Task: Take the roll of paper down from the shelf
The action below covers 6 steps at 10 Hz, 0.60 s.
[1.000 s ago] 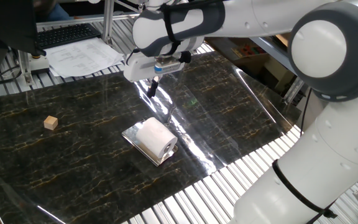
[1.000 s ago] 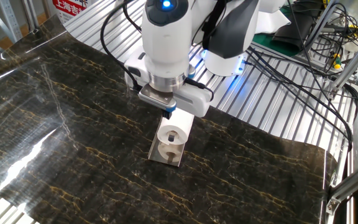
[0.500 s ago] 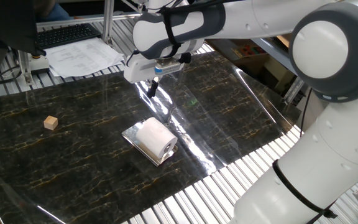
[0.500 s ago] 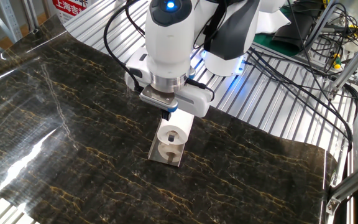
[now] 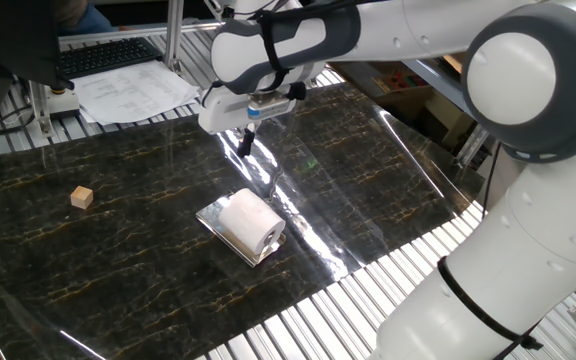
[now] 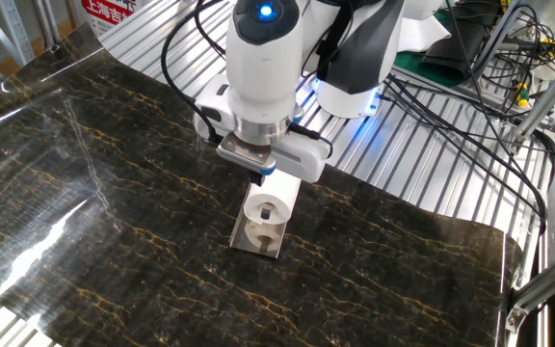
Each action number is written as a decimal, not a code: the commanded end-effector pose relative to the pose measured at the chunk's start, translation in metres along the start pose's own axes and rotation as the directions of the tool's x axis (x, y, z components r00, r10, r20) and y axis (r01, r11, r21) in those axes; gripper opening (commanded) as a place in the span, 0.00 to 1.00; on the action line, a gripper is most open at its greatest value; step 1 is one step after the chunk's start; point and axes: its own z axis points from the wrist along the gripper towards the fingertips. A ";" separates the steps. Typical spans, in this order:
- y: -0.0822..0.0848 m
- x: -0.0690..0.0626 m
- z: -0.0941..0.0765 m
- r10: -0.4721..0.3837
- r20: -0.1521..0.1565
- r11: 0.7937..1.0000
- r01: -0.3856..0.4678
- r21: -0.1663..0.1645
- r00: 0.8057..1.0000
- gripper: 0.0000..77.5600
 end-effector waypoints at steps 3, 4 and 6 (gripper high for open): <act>0.000 -0.001 -0.001 0.019 0.003 1.000 -0.019 0.000 1.000 0.00; 0.000 -0.001 -0.001 0.024 0.003 1.000 -0.024 -0.002 1.000 0.00; 0.000 -0.001 -0.001 0.037 -0.005 0.999 -0.037 0.002 0.999 0.00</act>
